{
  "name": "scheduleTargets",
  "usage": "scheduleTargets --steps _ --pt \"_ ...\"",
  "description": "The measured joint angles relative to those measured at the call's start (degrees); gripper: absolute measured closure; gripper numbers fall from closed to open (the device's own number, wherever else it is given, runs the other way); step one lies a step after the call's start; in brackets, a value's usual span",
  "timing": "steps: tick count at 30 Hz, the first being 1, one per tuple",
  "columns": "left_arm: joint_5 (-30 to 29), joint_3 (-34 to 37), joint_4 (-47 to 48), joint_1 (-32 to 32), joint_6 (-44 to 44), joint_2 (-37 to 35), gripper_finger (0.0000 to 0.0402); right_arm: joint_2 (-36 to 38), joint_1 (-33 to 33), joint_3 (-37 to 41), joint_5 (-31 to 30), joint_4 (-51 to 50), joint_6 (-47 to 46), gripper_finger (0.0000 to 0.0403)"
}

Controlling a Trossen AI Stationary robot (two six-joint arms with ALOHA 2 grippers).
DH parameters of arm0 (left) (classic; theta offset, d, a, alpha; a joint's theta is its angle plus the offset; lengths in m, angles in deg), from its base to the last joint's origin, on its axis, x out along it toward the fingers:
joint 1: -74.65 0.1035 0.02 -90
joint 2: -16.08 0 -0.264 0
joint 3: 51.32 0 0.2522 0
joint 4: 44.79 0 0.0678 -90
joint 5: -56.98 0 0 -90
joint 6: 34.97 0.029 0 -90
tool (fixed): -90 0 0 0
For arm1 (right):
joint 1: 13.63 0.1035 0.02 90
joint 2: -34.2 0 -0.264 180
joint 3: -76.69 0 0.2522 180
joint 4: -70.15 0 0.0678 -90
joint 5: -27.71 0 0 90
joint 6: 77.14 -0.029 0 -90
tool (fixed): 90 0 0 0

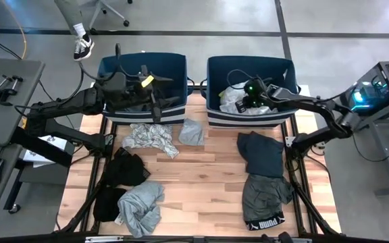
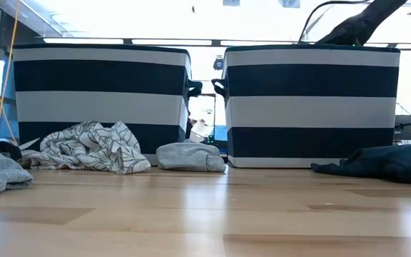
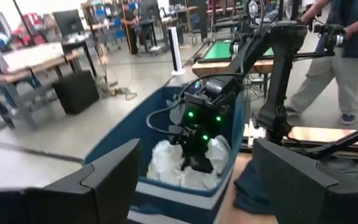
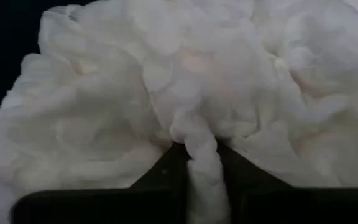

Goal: Sort clothes
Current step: Put the white dress into the right blue laundry bin, then put the dark gray boxer into the left blue laundry bin

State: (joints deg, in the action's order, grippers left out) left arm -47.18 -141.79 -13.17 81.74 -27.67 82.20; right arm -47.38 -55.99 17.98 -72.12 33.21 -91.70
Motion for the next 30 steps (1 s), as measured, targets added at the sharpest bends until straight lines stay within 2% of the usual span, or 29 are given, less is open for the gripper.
scheduleTargets --steps 4,9,12,18,21,24,27,30 --pt "-0.02 0.00 1.14 0.00 -2.77 0.00 0.0115 -0.34 -0.05 -3.88 0.20 -3.26 0.00 0.0276" --pt "-0.02 0.00 1.25 0.00 -2.75 0.00 0.0115 -0.27 -0.05 -16.82 0.46 -11.37 4.55 0.0202" --pt "-0.11 0.00 1.25 0.02 -2.73 0.00 0.0115 -0.18 -0.05 -26.25 0.43 -18.04 7.66 0.0183" --pt "-0.11 0.00 1.25 0.02 -2.69 0.00 0.0115 2.45 3.47 -44.97 1.18 -24.65 14.38 0.0183" --pt "-0.09 0.00 1.24 0.02 -2.74 0.00 0.0115 4.33 8.83 -51.59 0.86 -26.20 16.83 0.0190" --pt "-0.09 0.00 1.20 0.15 -3.08 0.00 0.0115 6.32 17.77 -55.11 -1.25 -28.37 15.85 0.0198" --pt "-0.06 0.00 1.17 0.50 -3.06 0.00 0.0115 7.01 28.81 -55.40 -3.52 -31.61 10.86 0.0204" --pt "-0.07 0.00 1.09 0.98 -3.19 0.00 0.0115 6.41 39.38 -55.38 -2.60 -36.13 2.49 0.0206"
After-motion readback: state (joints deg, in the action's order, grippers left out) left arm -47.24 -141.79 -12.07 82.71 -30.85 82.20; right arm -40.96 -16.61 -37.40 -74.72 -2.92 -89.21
